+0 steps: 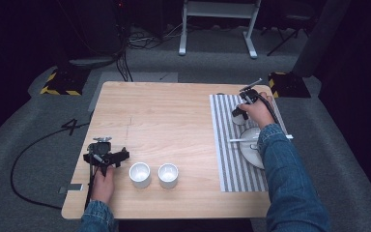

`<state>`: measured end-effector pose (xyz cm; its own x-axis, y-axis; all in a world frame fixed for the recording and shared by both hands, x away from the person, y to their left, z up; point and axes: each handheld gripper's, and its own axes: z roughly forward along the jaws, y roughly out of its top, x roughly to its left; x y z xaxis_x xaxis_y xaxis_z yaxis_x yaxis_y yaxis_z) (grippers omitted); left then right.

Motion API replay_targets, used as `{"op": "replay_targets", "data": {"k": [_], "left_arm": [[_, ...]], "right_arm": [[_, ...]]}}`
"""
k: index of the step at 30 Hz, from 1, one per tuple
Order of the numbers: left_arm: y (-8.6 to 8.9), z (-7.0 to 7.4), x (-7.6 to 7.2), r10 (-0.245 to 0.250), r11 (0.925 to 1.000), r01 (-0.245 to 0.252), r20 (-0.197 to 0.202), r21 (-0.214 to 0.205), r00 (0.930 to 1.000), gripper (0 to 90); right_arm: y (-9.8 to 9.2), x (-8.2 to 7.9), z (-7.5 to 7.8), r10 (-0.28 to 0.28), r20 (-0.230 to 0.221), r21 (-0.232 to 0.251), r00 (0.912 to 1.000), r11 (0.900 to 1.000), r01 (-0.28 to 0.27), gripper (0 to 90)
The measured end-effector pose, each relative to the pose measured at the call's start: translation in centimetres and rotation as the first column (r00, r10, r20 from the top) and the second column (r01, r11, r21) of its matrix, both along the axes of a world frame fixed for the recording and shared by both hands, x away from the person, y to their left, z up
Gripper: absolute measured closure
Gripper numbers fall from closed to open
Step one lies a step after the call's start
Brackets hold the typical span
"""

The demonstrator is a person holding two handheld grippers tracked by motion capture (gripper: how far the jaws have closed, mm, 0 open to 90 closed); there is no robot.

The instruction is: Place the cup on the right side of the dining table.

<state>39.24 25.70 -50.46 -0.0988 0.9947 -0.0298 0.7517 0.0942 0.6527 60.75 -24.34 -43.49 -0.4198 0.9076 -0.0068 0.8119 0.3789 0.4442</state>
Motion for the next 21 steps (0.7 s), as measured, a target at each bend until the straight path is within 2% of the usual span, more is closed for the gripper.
{"op": "replay_targets", "data": {"k": [13,21], "left_arm": [[0.00,0.00,0.00,0.000,1.0000,0.000,0.000,0.000,1.0000,0.1],[0.00,0.00,0.00,0.000,1.0000,0.000,0.000,0.000,1.0000,0.1]], "right_arm": [[0.09,-0.22,-0.33,0.002,-0.006,-0.002,1.0000,1.0000,-0.002,27.1],[-0.03,-0.20,-0.18,0.022,-0.013,-0.002,0.9997,0.9998,-0.022,26.6]]}}
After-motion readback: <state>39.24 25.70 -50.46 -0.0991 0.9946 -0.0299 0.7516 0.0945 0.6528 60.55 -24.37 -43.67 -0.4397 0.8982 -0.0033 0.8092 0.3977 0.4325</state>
